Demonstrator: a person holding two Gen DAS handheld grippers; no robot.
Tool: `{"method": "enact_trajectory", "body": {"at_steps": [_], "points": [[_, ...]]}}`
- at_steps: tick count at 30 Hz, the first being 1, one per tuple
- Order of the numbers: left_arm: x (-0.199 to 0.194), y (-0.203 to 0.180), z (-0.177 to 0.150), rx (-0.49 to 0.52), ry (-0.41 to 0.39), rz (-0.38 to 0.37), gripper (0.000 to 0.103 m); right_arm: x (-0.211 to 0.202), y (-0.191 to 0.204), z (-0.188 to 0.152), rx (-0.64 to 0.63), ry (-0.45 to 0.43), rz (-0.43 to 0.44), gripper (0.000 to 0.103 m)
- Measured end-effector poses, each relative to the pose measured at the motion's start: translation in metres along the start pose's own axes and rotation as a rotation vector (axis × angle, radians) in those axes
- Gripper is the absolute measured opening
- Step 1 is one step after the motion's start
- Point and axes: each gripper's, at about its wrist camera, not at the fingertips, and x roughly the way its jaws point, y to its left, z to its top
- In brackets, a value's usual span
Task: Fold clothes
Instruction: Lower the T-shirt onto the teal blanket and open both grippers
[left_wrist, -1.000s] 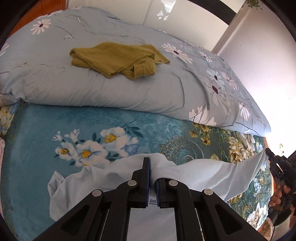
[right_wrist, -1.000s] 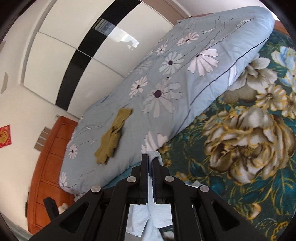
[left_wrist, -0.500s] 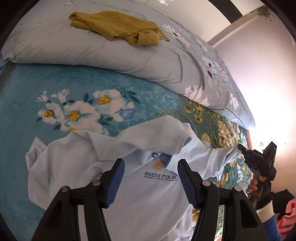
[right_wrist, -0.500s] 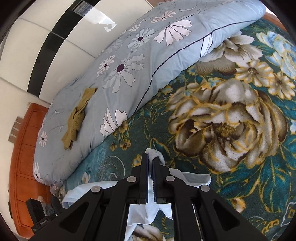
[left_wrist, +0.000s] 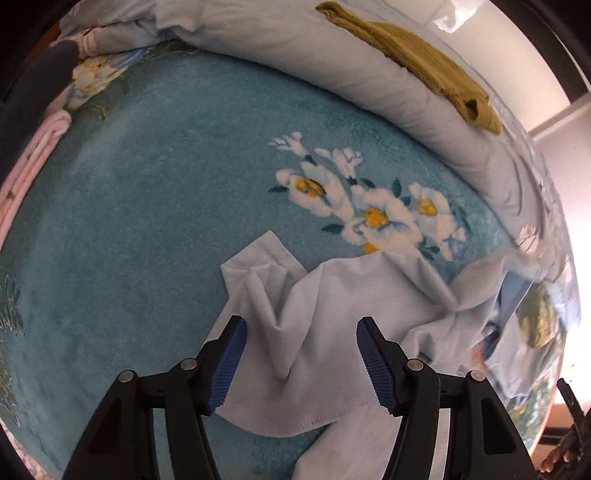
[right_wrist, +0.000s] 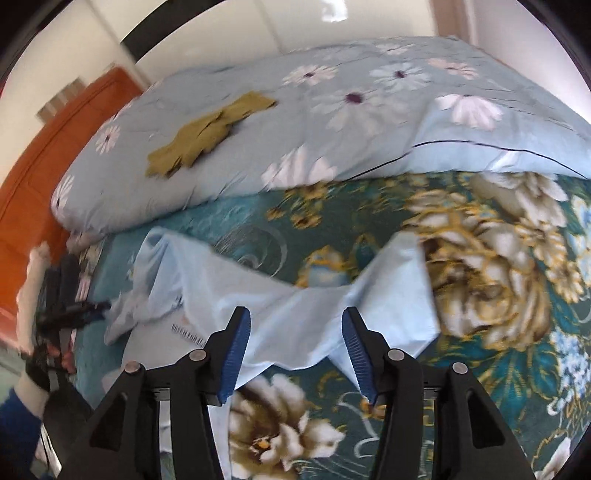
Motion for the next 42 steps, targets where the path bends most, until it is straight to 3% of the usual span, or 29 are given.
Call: {"method": "enact_trajectory", "body": {"at_steps": [2,7,8,10,11,14,15,18,21,25,31,37,39,42], "points": [[0.007,-0.003,-0.005,0.049,0.001,0.059,0.066,0.033,0.031,-0.006,-0.095,0.055,0.019,0.053],[0.011,0.002,-0.008,0.058,-0.009,0.074,0.061,0.093,0.086,-0.014,-0.304,0.139,-0.024,0.053],[0.011,0.003,-0.009,0.058,-0.014,0.076,0.057,0.102,0.095,-0.015,-0.353,0.152,-0.036,0.053],[0.01,0.007,-0.008,0.045,-0.022,0.079,0.028,0.115,0.106,-0.019,-0.44,0.175,-0.102,0.053],[0.009,0.01,-0.008,0.034,-0.025,0.076,0.021,0.121,0.111,-0.022,-0.483,0.186,-0.137,0.053],[0.006,0.019,-0.008,-0.001,-0.031,0.055,0.015,0.13,0.111,-0.022,-0.526,0.22,-0.194,0.052],[0.004,0.021,-0.007,-0.01,-0.038,0.048,0.012,0.133,0.109,-0.022,-0.529,0.229,-0.211,0.046],[-0.007,0.024,-0.005,-0.028,-0.089,0.043,0.007,0.129,0.099,-0.011,-0.5,0.227,-0.221,0.007],[-0.027,0.029,-0.002,-0.05,-0.185,0.047,0.007,0.12,0.087,0.007,-0.45,0.201,-0.225,0.003],[-0.058,0.048,0.005,-0.104,-0.342,0.039,0.006,0.091,0.062,0.059,-0.317,0.08,-0.228,0.002],[-0.079,0.049,0.028,-0.144,-0.489,0.039,0.006,0.07,0.05,0.142,-0.213,-0.074,-0.267,0.002],[-0.076,0.043,0.057,-0.059,-0.471,0.104,0.006,0.066,0.056,0.198,-0.159,-0.186,-0.3,0.002],[-0.067,0.044,0.064,-0.054,-0.431,0.124,0.007,0.08,0.059,0.208,-0.13,-0.173,-0.311,0.002],[-0.047,0.051,0.067,-0.068,-0.331,0.122,0.009,0.116,0.062,0.205,-0.121,-0.061,-0.349,0.002]]}}
